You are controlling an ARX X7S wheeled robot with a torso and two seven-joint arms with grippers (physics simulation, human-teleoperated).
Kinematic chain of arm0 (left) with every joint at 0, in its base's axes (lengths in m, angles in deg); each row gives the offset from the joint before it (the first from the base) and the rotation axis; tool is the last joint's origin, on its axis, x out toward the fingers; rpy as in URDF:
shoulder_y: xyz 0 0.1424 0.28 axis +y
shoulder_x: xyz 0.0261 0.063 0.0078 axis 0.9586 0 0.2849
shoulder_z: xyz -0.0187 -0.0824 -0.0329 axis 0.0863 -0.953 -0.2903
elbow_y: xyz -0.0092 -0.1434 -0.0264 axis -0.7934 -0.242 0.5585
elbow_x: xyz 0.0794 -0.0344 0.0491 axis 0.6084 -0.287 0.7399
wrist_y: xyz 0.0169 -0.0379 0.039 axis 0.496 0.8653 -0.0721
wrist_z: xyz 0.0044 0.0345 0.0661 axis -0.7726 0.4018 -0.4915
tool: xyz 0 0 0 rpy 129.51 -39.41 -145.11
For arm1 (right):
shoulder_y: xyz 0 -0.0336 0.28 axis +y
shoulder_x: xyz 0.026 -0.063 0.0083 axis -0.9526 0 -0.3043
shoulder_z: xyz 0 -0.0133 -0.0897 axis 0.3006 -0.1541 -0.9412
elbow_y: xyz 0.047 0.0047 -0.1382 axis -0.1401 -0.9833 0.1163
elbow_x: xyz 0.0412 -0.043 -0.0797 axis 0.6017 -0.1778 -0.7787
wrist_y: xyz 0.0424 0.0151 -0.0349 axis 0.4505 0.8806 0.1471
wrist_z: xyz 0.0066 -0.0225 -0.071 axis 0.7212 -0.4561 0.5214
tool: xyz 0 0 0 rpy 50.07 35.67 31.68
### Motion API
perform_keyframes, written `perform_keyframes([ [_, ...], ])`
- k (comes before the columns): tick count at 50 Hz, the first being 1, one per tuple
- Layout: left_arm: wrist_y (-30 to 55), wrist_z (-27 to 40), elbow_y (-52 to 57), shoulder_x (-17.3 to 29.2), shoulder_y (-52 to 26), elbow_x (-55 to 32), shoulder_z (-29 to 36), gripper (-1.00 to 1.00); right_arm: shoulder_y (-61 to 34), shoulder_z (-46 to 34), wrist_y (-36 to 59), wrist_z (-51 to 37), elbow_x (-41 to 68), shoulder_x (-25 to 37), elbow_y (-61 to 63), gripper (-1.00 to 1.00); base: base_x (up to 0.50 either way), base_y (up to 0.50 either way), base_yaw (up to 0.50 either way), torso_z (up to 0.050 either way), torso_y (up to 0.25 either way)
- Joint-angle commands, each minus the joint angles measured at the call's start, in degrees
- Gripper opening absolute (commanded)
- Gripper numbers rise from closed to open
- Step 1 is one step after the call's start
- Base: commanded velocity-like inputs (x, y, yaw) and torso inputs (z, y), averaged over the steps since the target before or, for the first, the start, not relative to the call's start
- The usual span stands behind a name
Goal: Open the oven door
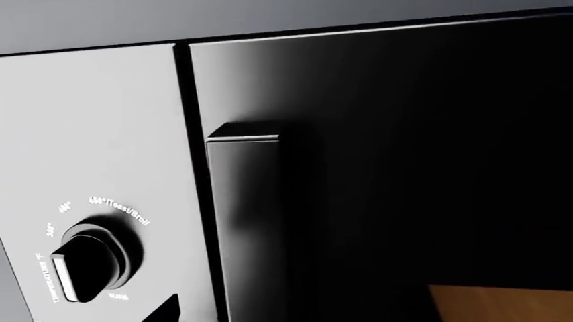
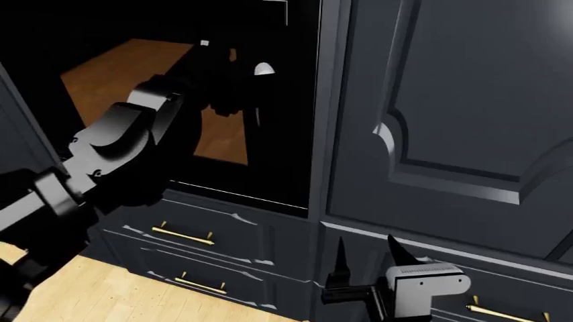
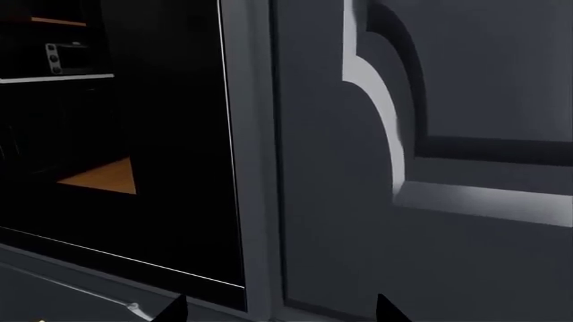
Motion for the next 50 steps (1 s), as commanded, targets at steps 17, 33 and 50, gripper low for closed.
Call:
perform_keyframes([
  [17,-2.56,0.83,-9.55,-3.29,-0.49,-1.34,-0.57,1.0,-0.17,-0.47,-0.22,-0.46,0.71,0.59,0.03,1.0,0.0,0.0,0.0,0.0,0.0],
  [33,-2.63,0.92,-11.08,-3.62,-1.2,-1.24,-0.82,1.0,-0.15,-0.78,-0.59,-0.67,0.92,0.92,-0.18,1.0,0.0,0.0,0.0,0.0,0.0],
  [50,-4.22,1.46,-14.94,-5.18,-2.12,-1.43,-1.04,1.0,-0.15,-1.22,-0.89,-0.87,1.1,1.17,-0.26,1.0,0.0,0.0,0.0,0.0,0.0],
])
